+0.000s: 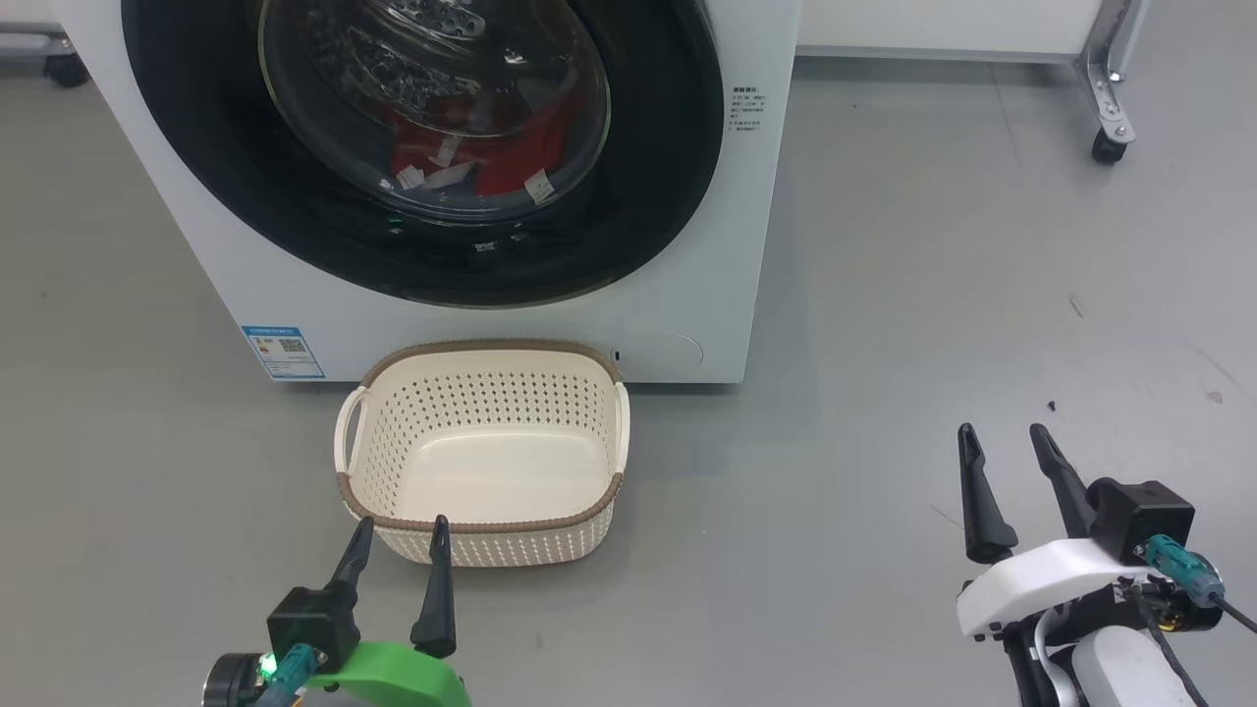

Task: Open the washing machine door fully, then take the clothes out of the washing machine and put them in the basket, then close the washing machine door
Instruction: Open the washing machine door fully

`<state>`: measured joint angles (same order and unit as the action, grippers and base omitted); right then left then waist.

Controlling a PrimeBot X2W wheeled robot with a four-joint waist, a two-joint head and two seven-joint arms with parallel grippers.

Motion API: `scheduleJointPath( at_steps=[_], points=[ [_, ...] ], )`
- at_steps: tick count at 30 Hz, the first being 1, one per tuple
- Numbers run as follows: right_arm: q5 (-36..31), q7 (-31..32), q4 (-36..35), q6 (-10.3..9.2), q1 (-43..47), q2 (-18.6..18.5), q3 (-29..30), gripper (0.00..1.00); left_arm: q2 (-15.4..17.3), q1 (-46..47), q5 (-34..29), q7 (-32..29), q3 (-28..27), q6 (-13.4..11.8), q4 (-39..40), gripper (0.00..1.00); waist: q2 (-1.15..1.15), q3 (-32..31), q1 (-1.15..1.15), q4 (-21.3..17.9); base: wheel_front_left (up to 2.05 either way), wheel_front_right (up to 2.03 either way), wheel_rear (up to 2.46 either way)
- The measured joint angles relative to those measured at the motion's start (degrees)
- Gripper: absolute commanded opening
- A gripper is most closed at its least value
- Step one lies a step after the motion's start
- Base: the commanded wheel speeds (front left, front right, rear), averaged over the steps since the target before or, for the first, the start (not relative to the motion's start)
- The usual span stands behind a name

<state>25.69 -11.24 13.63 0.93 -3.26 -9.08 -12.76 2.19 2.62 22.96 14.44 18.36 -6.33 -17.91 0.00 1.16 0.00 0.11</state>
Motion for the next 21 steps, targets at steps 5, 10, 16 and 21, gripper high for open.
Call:
scheduleJointPath(
  at_steps=[5,10,16,21],
  points=[
    [0.5,-0.2,-1.0,0.01,-1.4,-0.5,1.2,1.00,0.0,1.4,0.0,0.0,0.5,0.0,0.8,1.00,0.00,1.9,0.00,0.2,0.00,0.00,0.00],
    [1.1,-0.2,-2.5,0.57,-4.1,-2.1,2.3,1.00,0.0,2.7,1.4,0.0,1.4,0.0,2.5,1.00,0.00,4.5,0.00,0.6,0.00,0.00,0.00],
    [2.7,0.0,-4.0,1.52,-9.2,-3.9,4.2,1.00,0.0,5.4,1.3,0.0,2.9,-0.2,5.4,1.00,0.00,8.6,0.00,1.4,0.00,0.00,0.00],
    [2.9,0.9,-5.1,2.18,-14.0,-6.1,5.7,0.66,0.0,7.9,1.3,0.0,4.4,-0.2,7.6,1.00,0.00,11.5,0.00,2.1,0.00,0.00,0.00]
  ],
)
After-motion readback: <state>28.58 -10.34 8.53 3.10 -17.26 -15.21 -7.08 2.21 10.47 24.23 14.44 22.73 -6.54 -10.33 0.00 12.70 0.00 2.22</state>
